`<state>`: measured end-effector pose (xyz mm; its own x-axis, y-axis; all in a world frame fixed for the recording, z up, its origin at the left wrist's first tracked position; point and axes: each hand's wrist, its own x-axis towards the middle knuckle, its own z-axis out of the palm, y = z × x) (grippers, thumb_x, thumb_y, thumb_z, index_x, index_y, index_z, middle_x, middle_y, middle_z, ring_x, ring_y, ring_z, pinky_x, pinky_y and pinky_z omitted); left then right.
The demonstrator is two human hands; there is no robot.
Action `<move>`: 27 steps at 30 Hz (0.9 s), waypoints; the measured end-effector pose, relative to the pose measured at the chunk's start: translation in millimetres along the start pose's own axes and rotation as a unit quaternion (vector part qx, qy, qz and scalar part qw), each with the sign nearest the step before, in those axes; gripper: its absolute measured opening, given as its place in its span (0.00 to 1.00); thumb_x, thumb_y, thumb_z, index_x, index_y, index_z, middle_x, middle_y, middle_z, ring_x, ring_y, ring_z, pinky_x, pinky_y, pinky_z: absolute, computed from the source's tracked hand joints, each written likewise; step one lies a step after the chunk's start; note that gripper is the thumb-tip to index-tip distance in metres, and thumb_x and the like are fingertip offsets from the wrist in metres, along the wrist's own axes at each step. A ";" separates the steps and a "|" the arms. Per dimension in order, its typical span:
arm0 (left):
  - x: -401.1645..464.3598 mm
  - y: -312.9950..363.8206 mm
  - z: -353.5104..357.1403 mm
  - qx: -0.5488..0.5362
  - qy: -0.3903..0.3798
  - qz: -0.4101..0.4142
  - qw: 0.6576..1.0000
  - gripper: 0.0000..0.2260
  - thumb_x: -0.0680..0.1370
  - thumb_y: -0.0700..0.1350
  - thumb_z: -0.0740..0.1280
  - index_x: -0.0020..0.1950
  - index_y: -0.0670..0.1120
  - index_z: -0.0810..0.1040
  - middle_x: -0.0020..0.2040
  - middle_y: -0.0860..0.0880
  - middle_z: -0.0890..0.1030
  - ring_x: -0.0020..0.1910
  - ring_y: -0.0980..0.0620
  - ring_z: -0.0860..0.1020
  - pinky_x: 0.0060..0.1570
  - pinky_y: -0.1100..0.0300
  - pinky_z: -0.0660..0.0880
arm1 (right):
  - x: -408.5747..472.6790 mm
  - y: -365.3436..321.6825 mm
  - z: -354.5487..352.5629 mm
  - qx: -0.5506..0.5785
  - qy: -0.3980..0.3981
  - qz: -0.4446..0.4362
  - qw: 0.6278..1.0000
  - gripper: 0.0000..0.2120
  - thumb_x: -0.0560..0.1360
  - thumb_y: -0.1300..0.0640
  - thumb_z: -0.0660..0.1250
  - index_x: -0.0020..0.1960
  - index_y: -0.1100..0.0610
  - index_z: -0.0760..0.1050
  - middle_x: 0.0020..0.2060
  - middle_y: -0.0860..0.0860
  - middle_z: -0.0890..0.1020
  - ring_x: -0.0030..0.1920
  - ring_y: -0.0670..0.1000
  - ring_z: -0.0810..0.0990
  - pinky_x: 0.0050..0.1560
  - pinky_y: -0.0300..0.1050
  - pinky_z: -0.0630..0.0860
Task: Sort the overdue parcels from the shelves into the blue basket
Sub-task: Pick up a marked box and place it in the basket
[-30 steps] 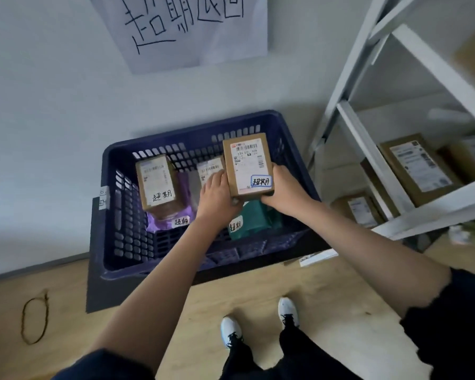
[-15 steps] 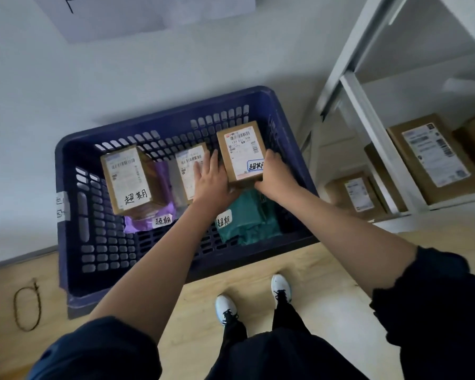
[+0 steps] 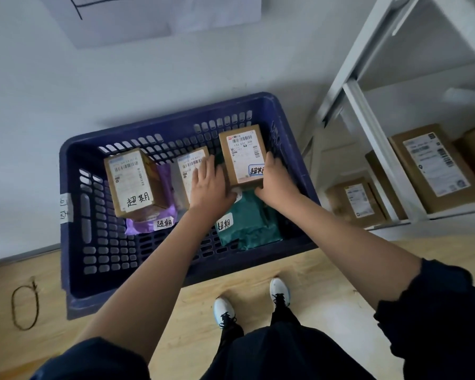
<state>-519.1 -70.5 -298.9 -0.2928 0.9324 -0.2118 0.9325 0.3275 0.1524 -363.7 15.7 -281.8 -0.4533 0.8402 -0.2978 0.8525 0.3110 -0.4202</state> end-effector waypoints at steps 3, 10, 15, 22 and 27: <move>-26.3 -3.2 -17.3 -0.012 0.001 -0.012 1.000 0.39 0.78 0.64 0.62 0.80 0.42 0.57 0.82 0.41 0.52 0.82 0.41 0.48 0.80 0.42 0.48 | -22.3 -5.2 -13.5 -0.023 0.022 -0.049 0.998 0.45 0.71 0.60 0.76 0.79 0.62 0.53 0.65 0.60 0.70 0.62 0.58 0.75 0.60 0.50 0.76; -109.5 -25.7 -47.2 -0.018 0.031 -0.003 0.999 0.35 0.80 0.64 0.62 0.80 0.45 0.59 0.82 0.43 0.54 0.82 0.43 0.50 0.79 0.46 0.51 | -89.8 -18.9 -37.4 -0.059 0.072 -0.167 0.982 0.33 0.78 0.57 0.70 0.78 0.60 0.61 0.74 0.56 0.66 0.72 0.55 0.69 0.69 0.51 0.74; -152.2 -32.8 -59.8 -0.040 0.062 0.022 0.997 0.35 0.80 0.63 0.61 0.81 0.45 0.58 0.82 0.44 0.57 0.81 0.43 0.53 0.79 0.47 0.52 | -130.8 -36.2 -38.7 -0.062 0.118 -0.231 0.964 0.23 0.78 0.57 0.69 0.72 0.61 0.72 0.67 0.54 0.75 0.67 0.54 0.74 0.65 0.48 0.76; -181.4 -12.0 -50.3 -0.048 0.085 0.072 0.993 0.29 0.81 0.58 0.63 0.77 0.44 0.66 0.78 0.44 0.64 0.79 0.41 0.60 0.77 0.42 0.61 | -175.5 -32.7 -22.2 -0.037 0.141 -0.209 0.967 0.21 0.78 0.59 0.70 0.69 0.63 0.74 0.63 0.55 0.77 0.65 0.55 0.75 0.62 0.50 0.79; -202.1 21.6 -47.7 -0.030 0.094 0.075 0.992 0.31 0.80 0.59 0.64 0.78 0.43 0.65 0.79 0.44 0.63 0.79 0.42 0.59 0.77 0.46 0.58 | -215.8 -6.0 -27.6 -0.045 0.143 -0.200 0.968 0.22 0.79 0.58 0.69 0.71 0.63 0.73 0.65 0.55 0.77 0.66 0.55 0.75 0.60 0.48 0.77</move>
<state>-449.9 -244.6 -206.8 -0.1905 0.9817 -0.0002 0.9560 0.1856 0.2271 -263.8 -155.2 -191.3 -0.6729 0.7286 0.1276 0.6485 0.6641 -0.3720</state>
